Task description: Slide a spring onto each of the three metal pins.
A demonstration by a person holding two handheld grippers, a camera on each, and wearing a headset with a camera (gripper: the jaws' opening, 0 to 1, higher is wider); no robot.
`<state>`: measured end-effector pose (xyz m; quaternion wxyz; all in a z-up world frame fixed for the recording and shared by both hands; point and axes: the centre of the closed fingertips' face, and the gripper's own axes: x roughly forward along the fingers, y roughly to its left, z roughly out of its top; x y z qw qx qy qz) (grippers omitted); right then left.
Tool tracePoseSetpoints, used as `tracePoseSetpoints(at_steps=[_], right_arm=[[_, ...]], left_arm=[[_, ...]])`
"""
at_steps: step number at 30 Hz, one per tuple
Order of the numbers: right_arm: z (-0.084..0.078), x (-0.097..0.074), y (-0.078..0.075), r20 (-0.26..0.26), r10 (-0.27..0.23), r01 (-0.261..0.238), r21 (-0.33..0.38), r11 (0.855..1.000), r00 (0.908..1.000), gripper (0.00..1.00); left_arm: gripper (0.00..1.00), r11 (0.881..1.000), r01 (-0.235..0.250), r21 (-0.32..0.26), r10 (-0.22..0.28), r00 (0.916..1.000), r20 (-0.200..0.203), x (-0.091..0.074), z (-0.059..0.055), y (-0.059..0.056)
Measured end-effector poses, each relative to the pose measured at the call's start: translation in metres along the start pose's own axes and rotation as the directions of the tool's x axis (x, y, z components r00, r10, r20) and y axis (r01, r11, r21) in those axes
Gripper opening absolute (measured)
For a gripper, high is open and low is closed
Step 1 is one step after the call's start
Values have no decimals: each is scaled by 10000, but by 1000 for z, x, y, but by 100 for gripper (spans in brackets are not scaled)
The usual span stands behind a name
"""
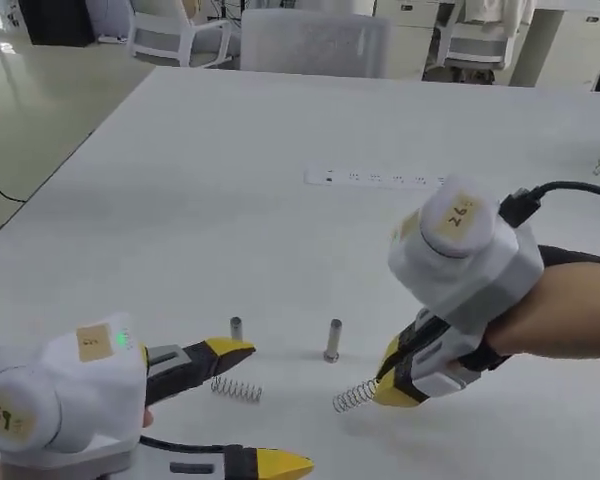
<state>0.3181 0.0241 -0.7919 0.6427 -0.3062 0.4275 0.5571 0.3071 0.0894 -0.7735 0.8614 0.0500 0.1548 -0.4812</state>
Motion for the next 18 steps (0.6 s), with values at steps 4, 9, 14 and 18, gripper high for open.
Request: tracePoseSetpoints(at_steps=[4,9,14,18], right_arm=[[2,-6,2,51,-19,19,-75,10000,10000,8],[3,-10,3,90,-28,29,-118,9999,10000,8],[3,-13,4,145,38,-37,-98,9999,9999,8],[0,-12,8,35,120,-120,-180,9998,9999,8]], left_arm=[[64,9997,186,147,-186,9998,-45,5,2,-2],[63,9986,397,341,-392,9991,-142,11,3,-3],[61,9974,524,486,-518,9985,-150,15,6,-4],[59,9956,682,639,-672,9976,-176,18,6,-7]])
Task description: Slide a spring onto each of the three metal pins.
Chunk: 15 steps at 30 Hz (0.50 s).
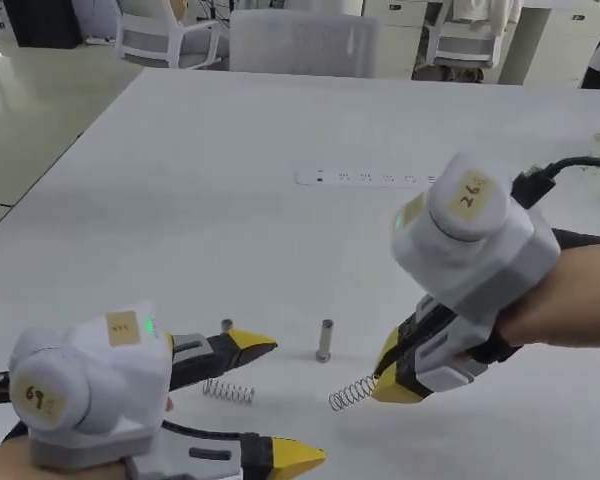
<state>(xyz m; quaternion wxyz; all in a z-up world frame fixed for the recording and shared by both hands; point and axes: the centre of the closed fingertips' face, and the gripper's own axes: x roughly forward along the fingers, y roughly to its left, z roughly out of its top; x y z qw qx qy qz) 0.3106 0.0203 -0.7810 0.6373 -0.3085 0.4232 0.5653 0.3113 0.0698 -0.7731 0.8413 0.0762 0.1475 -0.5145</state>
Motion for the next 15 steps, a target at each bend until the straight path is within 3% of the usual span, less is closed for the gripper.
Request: tracePoseSetpoints(at_steps=[15], right_arm=[[15,-4,10,191,244,-242,-116,9996,9995,8]], left_arm=[[35,9936,792,806,-796,9968,15,14,1,-12]])
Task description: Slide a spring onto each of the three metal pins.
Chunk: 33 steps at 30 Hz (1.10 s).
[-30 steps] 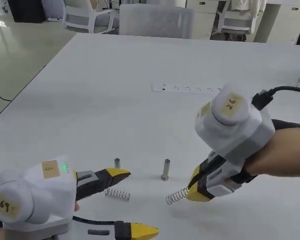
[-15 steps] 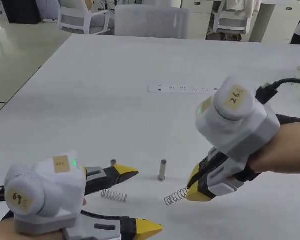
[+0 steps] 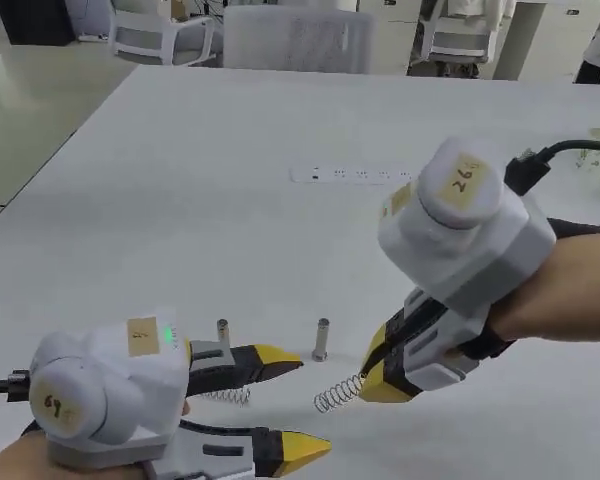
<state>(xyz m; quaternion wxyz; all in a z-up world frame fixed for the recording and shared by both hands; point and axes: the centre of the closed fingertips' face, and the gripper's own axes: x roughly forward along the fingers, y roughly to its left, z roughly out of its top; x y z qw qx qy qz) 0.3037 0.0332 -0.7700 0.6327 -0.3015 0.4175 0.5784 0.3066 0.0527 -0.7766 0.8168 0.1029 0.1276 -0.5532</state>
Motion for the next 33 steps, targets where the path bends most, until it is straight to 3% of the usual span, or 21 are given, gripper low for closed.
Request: tracePoseSetpoints(at_steps=[19,28,33], right_arm=[[8,2,12,-196,194,-197,-135,9997,9996,8],[17,-1,13,19,45,-45,-267,9996,10000,8],[25,-4,13,289,-101,112,-404,9991,9995,8]], left_arm=[[4,9936,394,1057,-365,9989,-295,10,-9,-8],[3,9938,359,1049,-330,9990,-289,12,-8,-6],[3,9963,256,826,-249,9997,-88,12,-4,-4]])
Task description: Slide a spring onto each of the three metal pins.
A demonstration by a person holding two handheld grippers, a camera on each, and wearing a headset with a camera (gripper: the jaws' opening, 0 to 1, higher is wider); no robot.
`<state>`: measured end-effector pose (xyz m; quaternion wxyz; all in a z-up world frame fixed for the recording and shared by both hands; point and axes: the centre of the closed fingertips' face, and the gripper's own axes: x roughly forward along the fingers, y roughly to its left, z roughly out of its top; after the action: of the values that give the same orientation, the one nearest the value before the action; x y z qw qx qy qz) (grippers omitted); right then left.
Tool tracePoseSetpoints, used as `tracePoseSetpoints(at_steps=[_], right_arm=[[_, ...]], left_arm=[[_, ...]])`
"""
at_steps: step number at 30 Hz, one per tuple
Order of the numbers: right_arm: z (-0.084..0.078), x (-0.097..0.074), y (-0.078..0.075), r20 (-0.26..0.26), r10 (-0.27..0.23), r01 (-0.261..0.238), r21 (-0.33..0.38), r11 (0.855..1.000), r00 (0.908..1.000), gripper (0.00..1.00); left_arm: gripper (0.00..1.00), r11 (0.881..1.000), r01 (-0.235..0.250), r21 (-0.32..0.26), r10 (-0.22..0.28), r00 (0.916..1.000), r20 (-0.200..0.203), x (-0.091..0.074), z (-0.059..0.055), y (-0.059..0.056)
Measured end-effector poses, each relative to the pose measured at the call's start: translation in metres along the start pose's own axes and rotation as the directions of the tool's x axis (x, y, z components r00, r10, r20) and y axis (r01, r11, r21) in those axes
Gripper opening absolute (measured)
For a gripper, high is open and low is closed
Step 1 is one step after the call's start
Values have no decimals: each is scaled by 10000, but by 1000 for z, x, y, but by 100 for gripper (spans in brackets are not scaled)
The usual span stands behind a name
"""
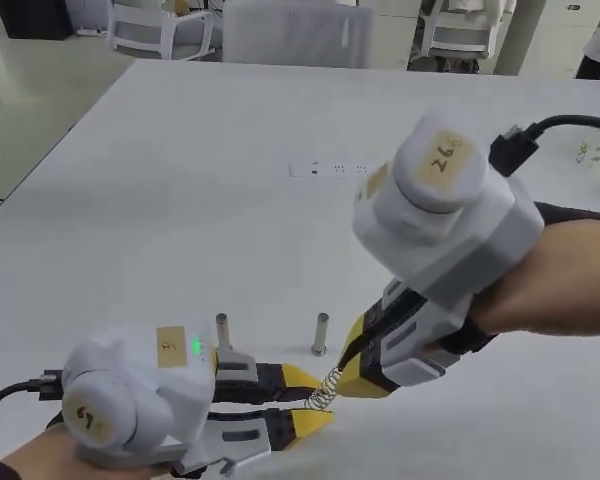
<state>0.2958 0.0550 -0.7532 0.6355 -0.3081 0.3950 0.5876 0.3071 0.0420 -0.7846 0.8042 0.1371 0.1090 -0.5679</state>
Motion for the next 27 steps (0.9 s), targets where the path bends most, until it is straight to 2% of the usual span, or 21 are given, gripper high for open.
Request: tracePoseSetpoints(at_steps=[8,19,27], right_arm=[[6,1,3,209,74,-69,-249,9997,9998,8],[2,11,2,-20,127,-128,-439,9990,9999,9],[3,13,2,-30,175,-176,-394,9991,9998,9]], left_arm=[[2,9998,-65,-176,68,9999,142,-1,2,2],[2,9991,-22,-422,37,9993,370,-2,6,0],[2,9957,-13,-929,89,9966,816,-4,15,1]])
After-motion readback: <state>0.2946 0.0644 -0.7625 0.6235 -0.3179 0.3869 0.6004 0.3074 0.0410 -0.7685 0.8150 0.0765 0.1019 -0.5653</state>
